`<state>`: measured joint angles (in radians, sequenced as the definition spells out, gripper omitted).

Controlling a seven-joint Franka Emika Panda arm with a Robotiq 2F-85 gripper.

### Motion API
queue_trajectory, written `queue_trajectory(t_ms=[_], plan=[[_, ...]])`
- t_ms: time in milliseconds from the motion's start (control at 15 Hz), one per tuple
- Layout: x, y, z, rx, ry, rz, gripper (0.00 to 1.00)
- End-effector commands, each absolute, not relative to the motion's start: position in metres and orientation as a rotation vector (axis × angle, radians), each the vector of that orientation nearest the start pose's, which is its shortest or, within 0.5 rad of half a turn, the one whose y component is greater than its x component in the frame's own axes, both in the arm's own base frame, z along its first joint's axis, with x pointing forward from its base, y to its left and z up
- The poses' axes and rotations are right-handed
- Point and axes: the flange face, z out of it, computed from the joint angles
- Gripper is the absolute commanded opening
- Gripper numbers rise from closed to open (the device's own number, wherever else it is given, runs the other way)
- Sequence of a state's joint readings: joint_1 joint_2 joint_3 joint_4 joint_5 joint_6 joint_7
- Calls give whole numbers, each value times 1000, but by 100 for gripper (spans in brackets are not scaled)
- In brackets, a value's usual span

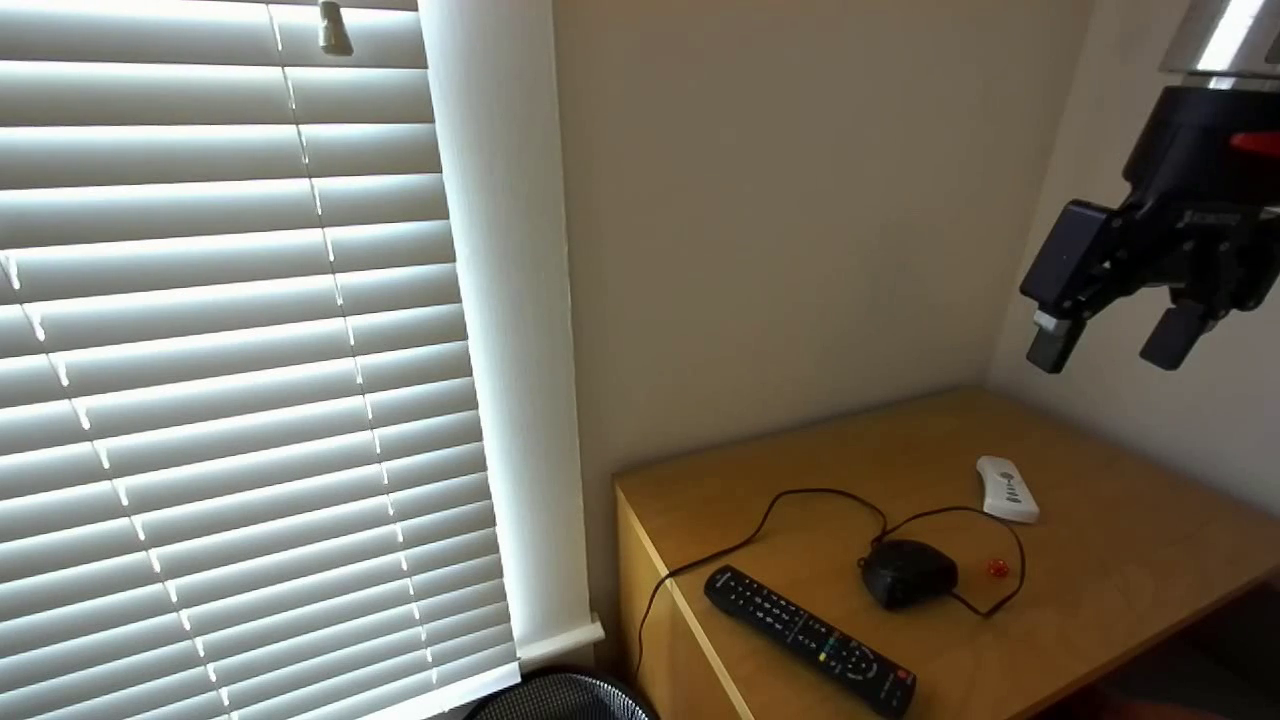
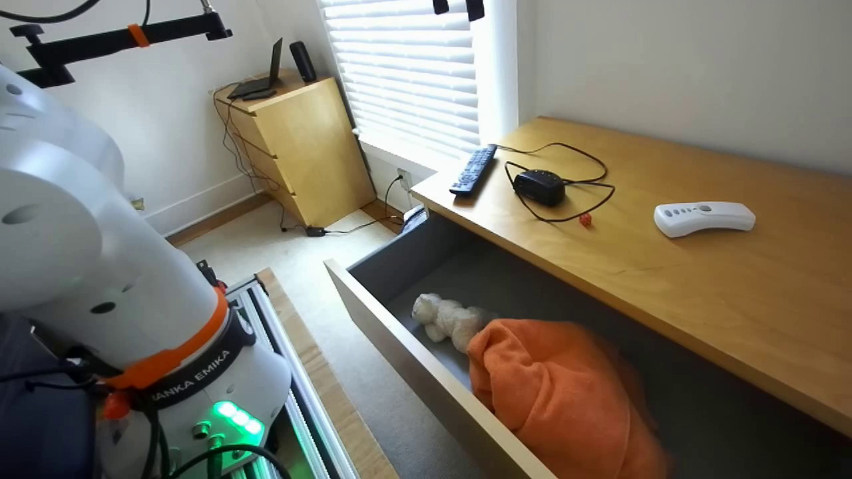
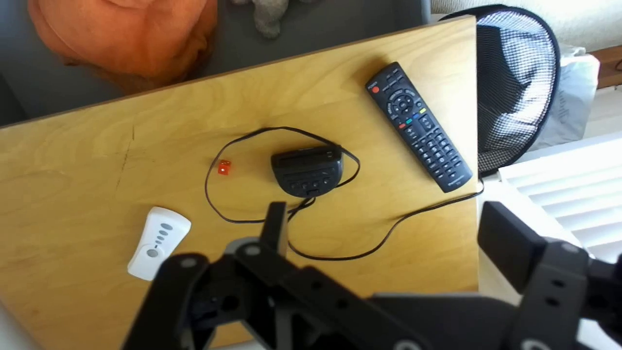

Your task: Close the top drawer

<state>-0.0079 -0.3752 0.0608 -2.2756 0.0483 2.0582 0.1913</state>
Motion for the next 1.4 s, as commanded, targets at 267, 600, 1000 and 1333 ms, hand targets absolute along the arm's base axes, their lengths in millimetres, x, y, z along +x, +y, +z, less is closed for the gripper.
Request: queue_trajectory(t_ms=[267, 600, 1000, 1333], plan=[[433, -87, 428, -3078, 368, -138, 100], [396, -140, 353, -3133, 351, -50, 100], [349, -181, 276, -3143, 384, 43, 100], [306, -226, 218, -3147, 495, 203, 100]])
